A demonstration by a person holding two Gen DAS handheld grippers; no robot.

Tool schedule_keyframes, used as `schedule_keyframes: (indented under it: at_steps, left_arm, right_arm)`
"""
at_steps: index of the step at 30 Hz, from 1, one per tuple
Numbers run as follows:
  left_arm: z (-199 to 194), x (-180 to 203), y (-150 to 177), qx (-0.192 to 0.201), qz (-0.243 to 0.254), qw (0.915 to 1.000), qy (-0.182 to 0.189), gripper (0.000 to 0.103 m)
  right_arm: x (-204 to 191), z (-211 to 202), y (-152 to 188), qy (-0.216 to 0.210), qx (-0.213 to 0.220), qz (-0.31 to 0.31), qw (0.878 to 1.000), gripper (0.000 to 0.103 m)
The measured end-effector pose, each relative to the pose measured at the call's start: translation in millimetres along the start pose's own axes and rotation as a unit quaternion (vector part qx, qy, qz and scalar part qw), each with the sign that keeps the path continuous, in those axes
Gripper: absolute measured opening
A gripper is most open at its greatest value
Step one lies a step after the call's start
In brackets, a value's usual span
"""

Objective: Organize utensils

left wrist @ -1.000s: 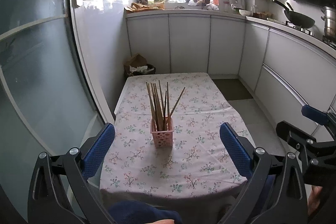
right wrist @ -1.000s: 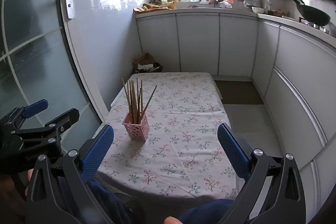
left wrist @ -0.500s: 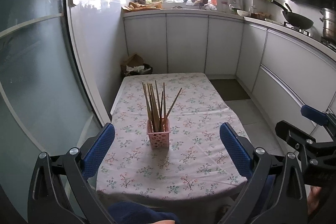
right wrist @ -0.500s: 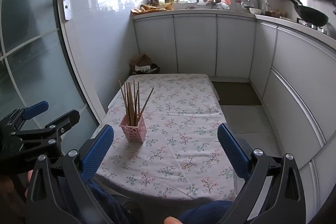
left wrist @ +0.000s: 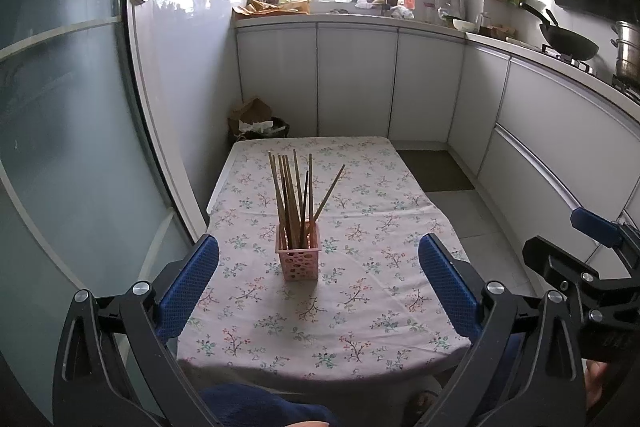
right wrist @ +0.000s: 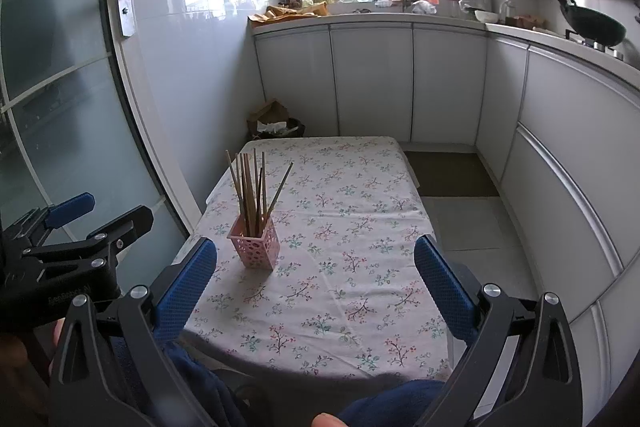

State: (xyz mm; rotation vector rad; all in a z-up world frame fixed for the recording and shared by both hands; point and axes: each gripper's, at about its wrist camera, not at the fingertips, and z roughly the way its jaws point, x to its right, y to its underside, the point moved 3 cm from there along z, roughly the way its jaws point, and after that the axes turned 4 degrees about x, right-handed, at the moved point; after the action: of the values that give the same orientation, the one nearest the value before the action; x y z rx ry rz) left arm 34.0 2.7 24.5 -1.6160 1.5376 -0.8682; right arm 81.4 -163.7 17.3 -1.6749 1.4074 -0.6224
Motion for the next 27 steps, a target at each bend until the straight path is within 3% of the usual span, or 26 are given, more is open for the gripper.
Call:
schedule_keyframes:
  at_steps: [27]
  left_arm:
    - [3.6, -1.0, 0.7, -0.002, 0.003, 1.0, -0.007, 0.096]
  right_arm:
    - [-0.6, 2.7, 2.8, 0.0, -0.002, 0.0, 1.0, 0.096]
